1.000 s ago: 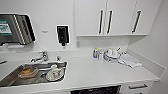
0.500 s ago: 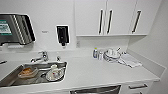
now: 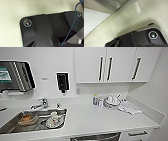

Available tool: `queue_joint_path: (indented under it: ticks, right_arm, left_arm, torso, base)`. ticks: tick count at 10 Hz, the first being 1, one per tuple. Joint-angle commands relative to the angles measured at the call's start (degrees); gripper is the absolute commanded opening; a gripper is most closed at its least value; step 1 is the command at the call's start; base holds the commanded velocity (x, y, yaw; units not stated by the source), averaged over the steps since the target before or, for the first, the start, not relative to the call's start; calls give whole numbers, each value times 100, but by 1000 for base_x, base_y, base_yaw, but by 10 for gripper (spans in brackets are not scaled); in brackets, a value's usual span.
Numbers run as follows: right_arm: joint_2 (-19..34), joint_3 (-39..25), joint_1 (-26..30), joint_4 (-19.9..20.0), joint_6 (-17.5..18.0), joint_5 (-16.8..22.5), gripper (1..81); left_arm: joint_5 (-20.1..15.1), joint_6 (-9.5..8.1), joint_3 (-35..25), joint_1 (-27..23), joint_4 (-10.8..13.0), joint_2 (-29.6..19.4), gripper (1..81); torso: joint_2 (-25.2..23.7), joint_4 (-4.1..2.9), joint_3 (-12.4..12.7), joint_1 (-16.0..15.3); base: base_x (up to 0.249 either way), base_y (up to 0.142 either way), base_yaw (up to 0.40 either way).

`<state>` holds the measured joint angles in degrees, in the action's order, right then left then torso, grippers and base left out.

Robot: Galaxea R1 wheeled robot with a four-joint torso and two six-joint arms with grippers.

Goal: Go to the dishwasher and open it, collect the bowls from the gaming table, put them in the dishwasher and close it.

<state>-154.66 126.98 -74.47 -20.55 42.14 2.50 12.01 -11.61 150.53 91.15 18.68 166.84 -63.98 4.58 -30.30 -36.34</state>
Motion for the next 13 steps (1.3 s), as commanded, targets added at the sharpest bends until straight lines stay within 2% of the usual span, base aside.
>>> queue_joint_path:
  ticks: [1,3,4,6,7,13]
  right_arm:
    - [-462,1035,34,-765,-145,-177,811]
    - [-769,1896,-274,-906,-154,-1004,811]
    - [-902,2199,-415,-907,-154,-1155,811]
    - [-1209,2883,-670,-907,-154,-1743,811]
    - [-1306,3085,-749,-898,-154,-1858,811]
    - [-1526,3183,-925,-914,-179,-1762,811]
  left_arm:
    - [-225,36,3,-224,48,-45,811]
    - [-252,36,20,-260,40,-10,811]
    - [-252,36,64,-268,31,-10,811]
    - [-252,10,249,-338,-22,60,811]
    - [-252,0,302,-356,-22,95,811]
    - [-260,-17,355,-400,-22,139,811]
  torso:
    - [0,2,0,0]
    - [-2,2,2,0]
    - [-2,2,2,0]
    - [-2,2,5,0]
    - [-2,2,5,0]
    - [-2,2,7,0]
  base:
    - [0,0,0]
    - [0,0,0]
    - [0,0,0]
    - [0,0,0]
    - [0,0,0]
    - [0,0,0]
